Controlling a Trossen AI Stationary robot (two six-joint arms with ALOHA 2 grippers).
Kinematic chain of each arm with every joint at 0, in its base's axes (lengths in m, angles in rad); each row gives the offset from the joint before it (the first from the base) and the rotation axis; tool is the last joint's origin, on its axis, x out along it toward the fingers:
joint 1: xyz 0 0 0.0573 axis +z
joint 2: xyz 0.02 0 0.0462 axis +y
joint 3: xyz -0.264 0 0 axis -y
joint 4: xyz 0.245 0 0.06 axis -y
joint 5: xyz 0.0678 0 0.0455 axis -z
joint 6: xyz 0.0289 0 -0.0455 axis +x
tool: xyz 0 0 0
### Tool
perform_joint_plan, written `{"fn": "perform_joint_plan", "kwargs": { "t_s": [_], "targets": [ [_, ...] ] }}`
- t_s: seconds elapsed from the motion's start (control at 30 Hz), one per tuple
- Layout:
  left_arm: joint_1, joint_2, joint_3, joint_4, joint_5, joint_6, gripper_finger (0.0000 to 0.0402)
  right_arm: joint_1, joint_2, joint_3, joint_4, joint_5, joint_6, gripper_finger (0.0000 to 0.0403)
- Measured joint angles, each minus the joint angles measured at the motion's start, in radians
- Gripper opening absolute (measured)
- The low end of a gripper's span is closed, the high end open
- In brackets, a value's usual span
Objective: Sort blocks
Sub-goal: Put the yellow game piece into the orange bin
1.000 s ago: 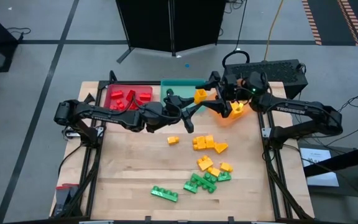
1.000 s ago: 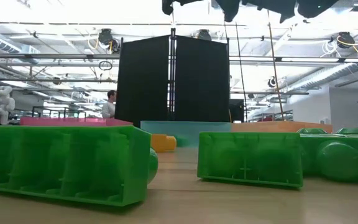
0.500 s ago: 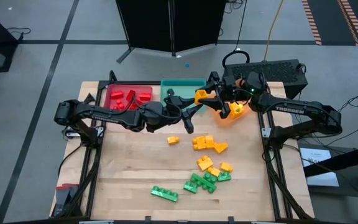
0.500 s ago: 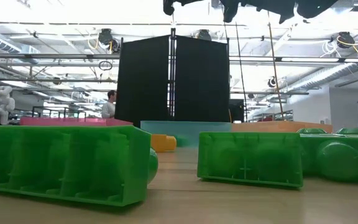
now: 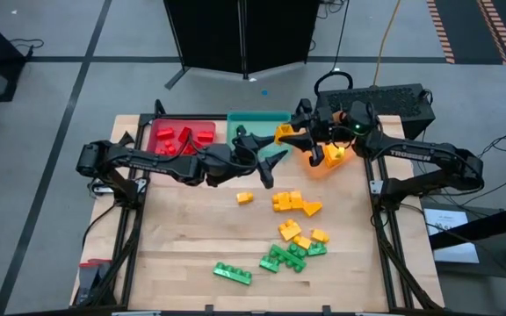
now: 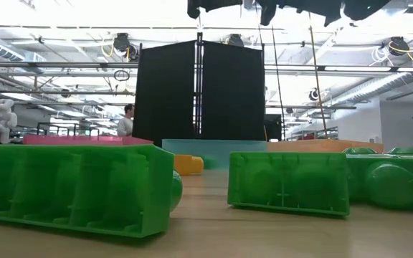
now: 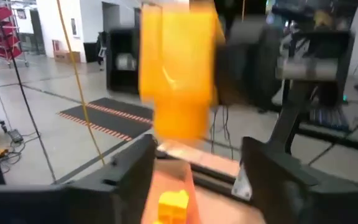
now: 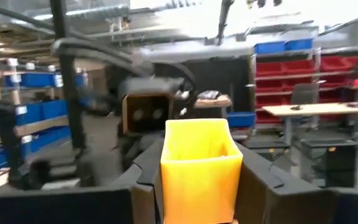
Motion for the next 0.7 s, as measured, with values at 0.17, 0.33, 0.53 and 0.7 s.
{"fn": "perform_joint_plan", "kwargs": {
  "t_s": [0.17,0.33,0.53,0.7],
  "targets": [
    [0.000,-0.010,0.000,-0.094,-0.040,-0.057,0.0294,-0.048,-0.085,0.000,-0.068,0.128,-0.066,0.0111],
    [0.012,-0.056,-0.009,-0.219,-0.098,-0.069,0.0287,-0.130,-0.212,0.000,-0.390,0.327,-0.170,0.0111],
    [0.058,-0.150,-0.125,-0.235,-0.099,-0.079,0.0258,-0.218,-0.262,-0.013,-0.749,0.523,-0.206,0.0111],
    [0.090,-0.236,-0.265,-0.226,-0.098,-0.127,0.0247,-0.262,-0.256,-0.158,-0.740,0.516,-0.146,0.0111]
  ]
}}
